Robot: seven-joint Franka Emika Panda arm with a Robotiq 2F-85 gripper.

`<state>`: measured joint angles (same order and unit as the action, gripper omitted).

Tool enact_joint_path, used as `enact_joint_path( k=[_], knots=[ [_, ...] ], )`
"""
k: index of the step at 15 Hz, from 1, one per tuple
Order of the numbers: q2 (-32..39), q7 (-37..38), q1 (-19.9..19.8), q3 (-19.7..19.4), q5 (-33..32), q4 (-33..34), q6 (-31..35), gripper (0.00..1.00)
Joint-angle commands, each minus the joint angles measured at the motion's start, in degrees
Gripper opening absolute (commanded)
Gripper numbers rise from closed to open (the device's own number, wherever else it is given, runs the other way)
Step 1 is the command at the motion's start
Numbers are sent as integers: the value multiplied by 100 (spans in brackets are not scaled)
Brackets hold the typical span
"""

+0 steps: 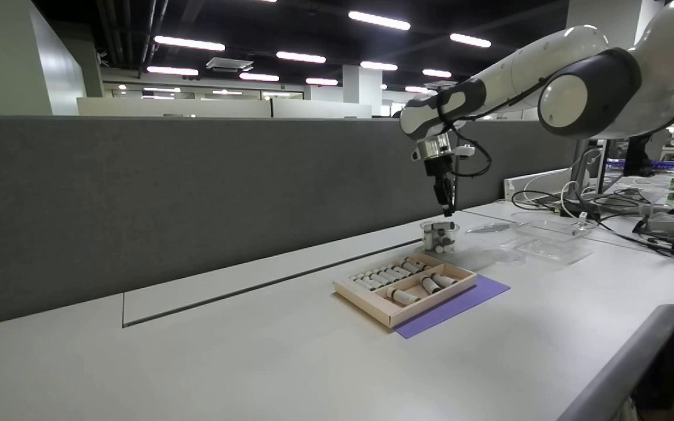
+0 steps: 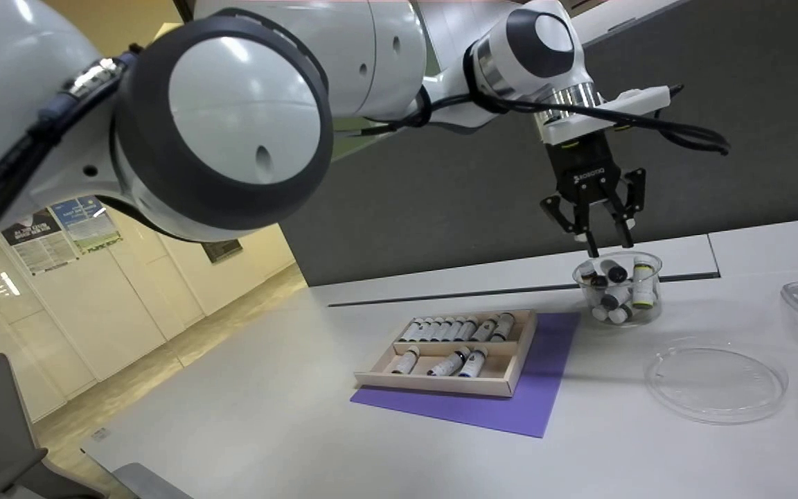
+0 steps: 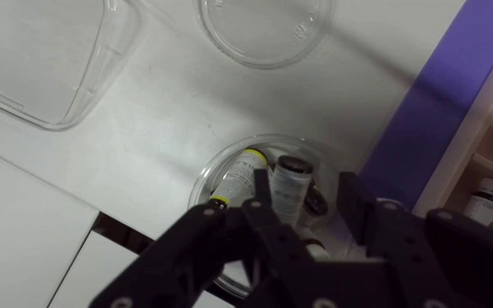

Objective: Pick the bottle on the table and put it in the bowl

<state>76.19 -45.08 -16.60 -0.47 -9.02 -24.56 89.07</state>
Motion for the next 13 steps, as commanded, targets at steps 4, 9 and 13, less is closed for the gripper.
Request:
enact_joint_path(
  k=[4,9,13],
  knots=[
    [65,189,138,-82,181,506,-399,95],
    [-1,77,237,-86,202,554,-354,100],
    [-206,97,249,-9,122,176,-246,100]
  ],
)
